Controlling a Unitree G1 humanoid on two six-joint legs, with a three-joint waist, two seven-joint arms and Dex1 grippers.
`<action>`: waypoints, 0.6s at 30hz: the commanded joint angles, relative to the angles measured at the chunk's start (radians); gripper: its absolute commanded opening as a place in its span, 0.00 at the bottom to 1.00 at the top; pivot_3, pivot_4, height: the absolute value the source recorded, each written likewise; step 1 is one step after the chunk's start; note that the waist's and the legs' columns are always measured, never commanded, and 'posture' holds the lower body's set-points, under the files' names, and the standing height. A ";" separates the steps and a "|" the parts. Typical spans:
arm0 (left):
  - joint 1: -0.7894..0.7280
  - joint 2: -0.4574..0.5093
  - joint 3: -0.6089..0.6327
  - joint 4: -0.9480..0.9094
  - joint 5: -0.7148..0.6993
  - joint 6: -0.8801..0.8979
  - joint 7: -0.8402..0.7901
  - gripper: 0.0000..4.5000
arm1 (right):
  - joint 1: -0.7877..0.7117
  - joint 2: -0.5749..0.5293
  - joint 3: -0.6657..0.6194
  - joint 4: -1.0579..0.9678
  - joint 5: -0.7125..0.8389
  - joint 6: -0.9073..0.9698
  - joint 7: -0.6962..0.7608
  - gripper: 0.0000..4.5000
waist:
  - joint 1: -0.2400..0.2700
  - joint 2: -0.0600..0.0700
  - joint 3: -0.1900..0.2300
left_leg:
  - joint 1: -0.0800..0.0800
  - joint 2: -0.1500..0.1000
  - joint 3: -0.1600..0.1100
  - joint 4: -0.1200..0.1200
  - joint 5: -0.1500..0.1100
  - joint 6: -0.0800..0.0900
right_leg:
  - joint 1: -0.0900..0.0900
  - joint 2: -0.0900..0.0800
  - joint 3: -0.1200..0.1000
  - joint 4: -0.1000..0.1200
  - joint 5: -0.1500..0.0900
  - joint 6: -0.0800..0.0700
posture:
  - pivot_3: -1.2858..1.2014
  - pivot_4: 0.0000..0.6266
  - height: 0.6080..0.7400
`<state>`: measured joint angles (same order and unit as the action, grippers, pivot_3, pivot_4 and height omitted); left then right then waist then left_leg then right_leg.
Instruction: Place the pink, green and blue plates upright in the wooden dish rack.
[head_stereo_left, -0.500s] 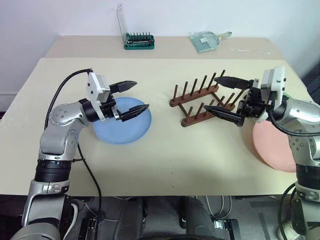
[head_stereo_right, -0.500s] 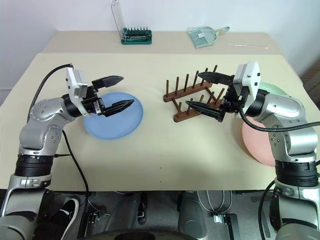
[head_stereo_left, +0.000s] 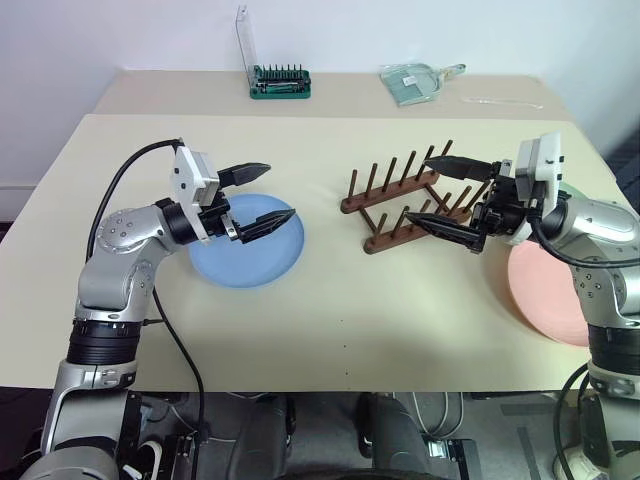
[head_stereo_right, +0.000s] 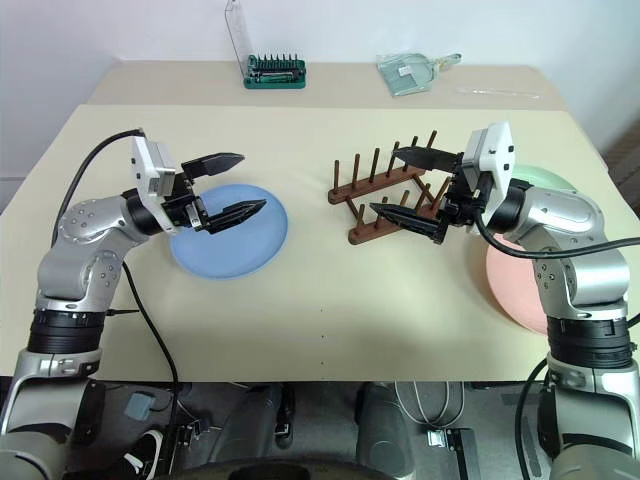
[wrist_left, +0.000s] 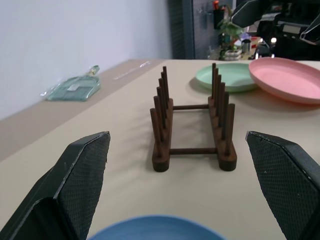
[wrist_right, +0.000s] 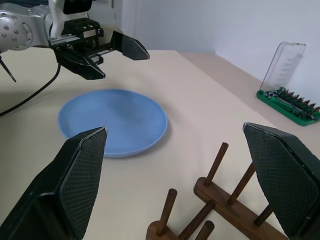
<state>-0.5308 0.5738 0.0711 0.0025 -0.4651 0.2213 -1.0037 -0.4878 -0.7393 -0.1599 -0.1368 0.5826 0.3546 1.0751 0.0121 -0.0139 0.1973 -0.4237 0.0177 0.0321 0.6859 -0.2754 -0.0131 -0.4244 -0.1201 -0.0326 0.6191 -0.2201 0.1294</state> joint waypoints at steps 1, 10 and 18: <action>-0.013 0.027 0.031 -0.023 0.004 -0.027 -0.003 1.00 | -0.020 0.019 0.003 -0.004 -0.011 -0.030 -0.012 0.99 | -0.001 0.000 0.000 | 0.000 0.000 0.000 0.000 0.000 0.000 | 0.000 0.000 0.000 0.000 0.000 0.000 | 0.52 0.24 0.88; -0.032 0.044 -0.039 -0.060 0.012 0.071 0.001 1.00 | 0.022 0.016 -0.034 -0.018 0.013 -0.028 0.000 0.99 | 0.003 0.000 0.000 | 0.000 0.000 0.000 0.000 0.000 0.000 | 0.000 0.000 0.000 0.000 0.000 0.000 | 0.52 0.24 0.88; -0.082 -0.018 -0.164 -0.088 0.068 0.155 0.038 1.00 | 0.122 -0.082 -0.106 -0.020 0.001 -0.035 0.033 0.99 | 0.003 0.000 0.000 | 0.000 0.000 0.000 0.000 0.000 0.000 | 0.000 0.000 0.000 0.000 0.000 0.000 | 0.52 0.24 0.88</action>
<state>-0.5912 0.5706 -0.0670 -0.0386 -0.4085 0.3695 -0.9837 -0.3664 -0.8035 -0.2137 -0.1355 0.5798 0.3397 1.1099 0.0153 -0.0141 0.1972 -0.4239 0.0175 0.0321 0.6861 -0.2755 -0.0130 -0.4241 -0.1201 -0.0326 0.6188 -0.2201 0.1295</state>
